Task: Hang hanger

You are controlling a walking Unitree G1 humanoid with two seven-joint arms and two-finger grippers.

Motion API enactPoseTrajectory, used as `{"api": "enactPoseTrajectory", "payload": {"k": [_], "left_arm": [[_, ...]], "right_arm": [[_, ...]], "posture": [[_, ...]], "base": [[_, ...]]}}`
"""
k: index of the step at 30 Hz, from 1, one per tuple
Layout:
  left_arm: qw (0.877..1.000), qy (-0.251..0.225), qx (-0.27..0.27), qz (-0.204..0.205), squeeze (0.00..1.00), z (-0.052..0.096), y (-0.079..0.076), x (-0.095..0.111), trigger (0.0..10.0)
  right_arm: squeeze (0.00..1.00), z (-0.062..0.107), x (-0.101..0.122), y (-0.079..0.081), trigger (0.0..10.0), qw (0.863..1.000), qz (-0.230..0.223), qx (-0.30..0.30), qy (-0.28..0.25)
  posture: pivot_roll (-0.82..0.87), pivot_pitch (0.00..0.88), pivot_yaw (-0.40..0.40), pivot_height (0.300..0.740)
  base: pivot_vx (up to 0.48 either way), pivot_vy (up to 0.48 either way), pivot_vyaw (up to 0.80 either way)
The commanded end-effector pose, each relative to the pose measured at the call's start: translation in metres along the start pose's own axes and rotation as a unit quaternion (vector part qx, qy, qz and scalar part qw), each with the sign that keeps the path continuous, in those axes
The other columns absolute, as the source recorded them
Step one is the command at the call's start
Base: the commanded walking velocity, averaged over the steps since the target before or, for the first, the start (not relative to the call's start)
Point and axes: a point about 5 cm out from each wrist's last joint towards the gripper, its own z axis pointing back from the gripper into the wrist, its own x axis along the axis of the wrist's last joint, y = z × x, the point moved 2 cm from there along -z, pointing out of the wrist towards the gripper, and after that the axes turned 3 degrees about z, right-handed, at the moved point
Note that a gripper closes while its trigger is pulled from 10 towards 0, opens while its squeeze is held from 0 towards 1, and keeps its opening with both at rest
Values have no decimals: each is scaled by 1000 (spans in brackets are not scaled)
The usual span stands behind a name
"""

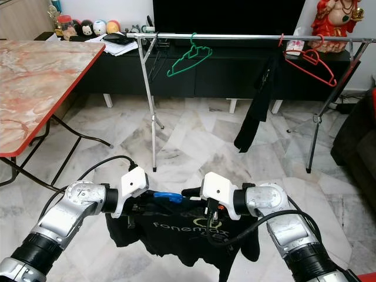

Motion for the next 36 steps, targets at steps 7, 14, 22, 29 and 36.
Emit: {"api": "enactPoseTrajectory", "payload": {"k": [7,14,22,29,36], "left_arm": [[1000,7,10,-23,0,5,6,3,0],[999,14,12,-26,0,6,7,2,0],[999,23,10,-28,0,9,6,-3,0],[999,32,-13,-33,0,17,3,-4,0],[999,21,-19,-29,0,24,5,1,0]], "right_arm": [[1000,9,1,0,10000,1000,9,-3,10],[1000,10,1,0,10000,1000,10,-3,13],[1000,16,-3,-3,10000,999,15,-17,27],[0,28,-24,-34,10000,985,34,-138,99],[0,29,-38,-28,10000,984,20,-139,111]], "posture": [[-77,0,-16,740],[-77,0,-16,740],[-78,0,-17,740],[-82,0,-18,740],[-81,0,-20,740]], "base": [[0,0,0],[0,0,0],[0,0,0],[0,0,0],[0,0,0]]}}
